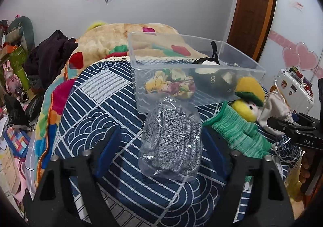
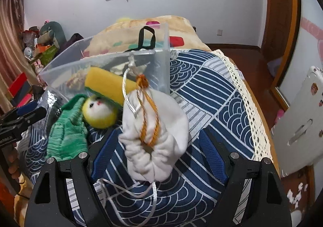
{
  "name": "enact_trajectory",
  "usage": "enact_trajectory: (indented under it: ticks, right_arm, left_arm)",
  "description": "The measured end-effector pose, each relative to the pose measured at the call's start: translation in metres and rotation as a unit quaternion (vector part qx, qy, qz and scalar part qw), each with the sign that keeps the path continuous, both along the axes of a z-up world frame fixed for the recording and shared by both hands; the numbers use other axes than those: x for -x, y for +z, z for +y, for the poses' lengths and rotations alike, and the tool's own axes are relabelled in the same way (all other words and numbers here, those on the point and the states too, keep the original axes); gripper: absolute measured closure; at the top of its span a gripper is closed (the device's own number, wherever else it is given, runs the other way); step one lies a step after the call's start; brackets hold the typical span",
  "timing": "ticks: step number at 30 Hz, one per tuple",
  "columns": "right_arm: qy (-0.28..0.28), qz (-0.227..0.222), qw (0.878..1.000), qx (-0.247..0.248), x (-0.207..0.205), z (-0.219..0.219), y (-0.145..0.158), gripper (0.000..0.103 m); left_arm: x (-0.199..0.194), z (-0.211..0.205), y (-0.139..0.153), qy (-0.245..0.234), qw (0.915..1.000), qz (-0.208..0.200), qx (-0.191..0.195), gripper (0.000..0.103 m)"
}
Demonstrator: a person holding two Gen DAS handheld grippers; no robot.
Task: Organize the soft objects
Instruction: 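Grasp the bagged grey sock with the left tool while the right tool grasps the white drawstring pouch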
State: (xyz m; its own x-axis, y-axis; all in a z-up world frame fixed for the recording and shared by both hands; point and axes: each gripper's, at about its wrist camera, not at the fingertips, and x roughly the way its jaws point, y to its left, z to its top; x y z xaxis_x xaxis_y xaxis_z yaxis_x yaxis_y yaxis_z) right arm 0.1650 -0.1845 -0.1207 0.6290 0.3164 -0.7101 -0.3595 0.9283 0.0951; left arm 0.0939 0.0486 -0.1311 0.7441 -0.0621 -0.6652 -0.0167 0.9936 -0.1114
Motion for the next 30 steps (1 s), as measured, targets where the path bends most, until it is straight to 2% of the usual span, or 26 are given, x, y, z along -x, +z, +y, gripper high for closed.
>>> enact_trajectory:
  ticks: [4, 6, 8, 11, 12, 18, 23, 30]
  right_arm:
    - [0.003, 0.017, 1.0, -0.004, -0.003, -0.002, -0.008, 0.049]
    - [0.008, 0.024, 1.0, -0.01, -0.004, -0.003, -0.011, 0.057]
    - [0.012, 0.021, 1.0, -0.014, -0.002, -0.003, -0.009, 0.067]
    - [0.015, 0.015, 1.0, -0.016, 0.003, -0.002, -0.005, 0.073]
    - [0.015, 0.014, 1.0, -0.019, 0.004, -0.002, -0.004, 0.075]
    - [0.006, 0.0, 0.999, -0.037, 0.009, -0.009, 0.008, 0.076]
    - [0.009, -0.029, 0.999, -0.043, 0.018, -0.01, 0.026, 0.076]
    - [0.017, -0.057, 0.997, -0.056, 0.018, -0.008, 0.046, 0.076]
  left_arm:
    - [-0.003, 0.001, -0.005, 0.0, 0.9999, 0.003, 0.013, 0.043]
    - [-0.003, 0.002, -0.006, -0.006, 0.9997, 0.004, 0.024, 0.055]
    - [0.0, 0.001, -0.007, -0.005, 0.9998, 0.0, 0.021, 0.06]
    - [0.005, 0.0, -0.005, -0.015, 0.9997, -0.005, 0.019, 0.073]
    - [0.006, 0.0, -0.004, -0.018, 0.9996, -0.004, 0.024, 0.074]
    - [0.019, -0.003, 0.006, -0.02, 0.9994, -0.017, 0.022, 0.083]
    - [0.026, -0.005, 0.023, -0.024, 0.9988, -0.036, 0.024, 0.083]
    - [0.032, -0.006, 0.056, -0.029, 0.9959, -0.085, 0.014, 0.083]
